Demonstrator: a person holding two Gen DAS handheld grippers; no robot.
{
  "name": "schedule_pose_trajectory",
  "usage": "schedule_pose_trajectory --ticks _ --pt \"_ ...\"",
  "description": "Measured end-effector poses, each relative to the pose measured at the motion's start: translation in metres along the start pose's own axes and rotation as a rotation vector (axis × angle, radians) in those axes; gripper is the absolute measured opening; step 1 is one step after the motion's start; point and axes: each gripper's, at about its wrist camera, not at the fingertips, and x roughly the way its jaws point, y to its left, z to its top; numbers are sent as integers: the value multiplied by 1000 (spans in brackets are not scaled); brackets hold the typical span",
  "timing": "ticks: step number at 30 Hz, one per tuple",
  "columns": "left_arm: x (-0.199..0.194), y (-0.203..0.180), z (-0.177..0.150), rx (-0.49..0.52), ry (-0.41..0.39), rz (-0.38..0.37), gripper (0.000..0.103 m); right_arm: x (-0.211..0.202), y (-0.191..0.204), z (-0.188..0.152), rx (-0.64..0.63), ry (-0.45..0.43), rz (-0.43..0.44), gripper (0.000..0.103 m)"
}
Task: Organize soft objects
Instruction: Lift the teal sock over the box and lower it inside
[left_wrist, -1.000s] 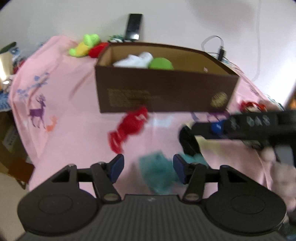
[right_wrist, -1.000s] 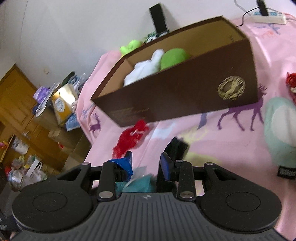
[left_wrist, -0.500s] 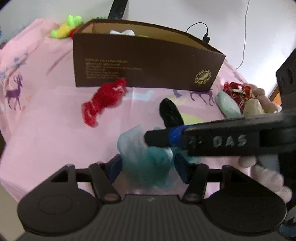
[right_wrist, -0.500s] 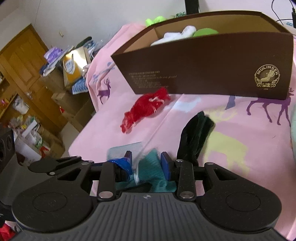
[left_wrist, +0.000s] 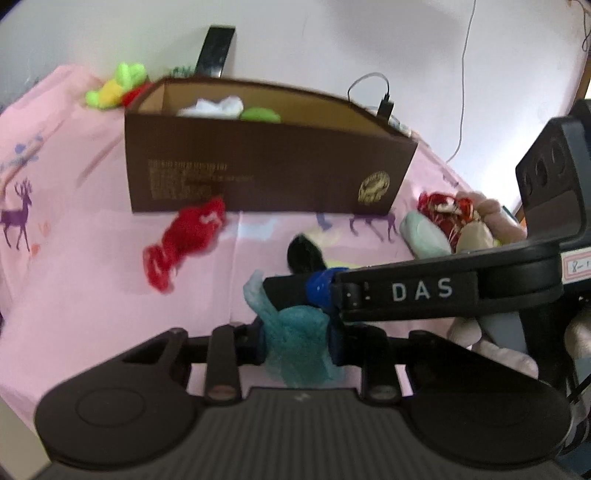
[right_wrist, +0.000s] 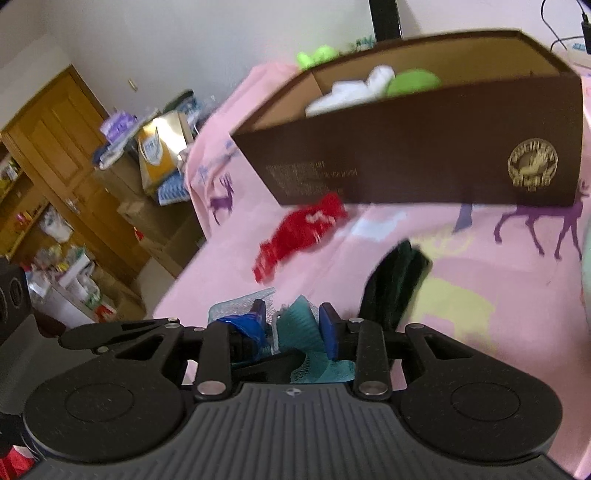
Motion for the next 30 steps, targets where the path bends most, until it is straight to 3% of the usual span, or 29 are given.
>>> schedule_pose_trajectory --ticks 7,17,23,30 --pt "-21 -13 32 75 -123 20 27 -22 7 30 -21 -124 45 14" --pt "-20 -7 110 144 -259 27 27 -25 17 102 -116 -280 9 14" --pt "10 7 146 138 -266 44 27 -2 4 134 -84 -304 -29 14" --pt "57 21 165 111 -205 57 27 33 -21 153 -26 -262 -83 14"
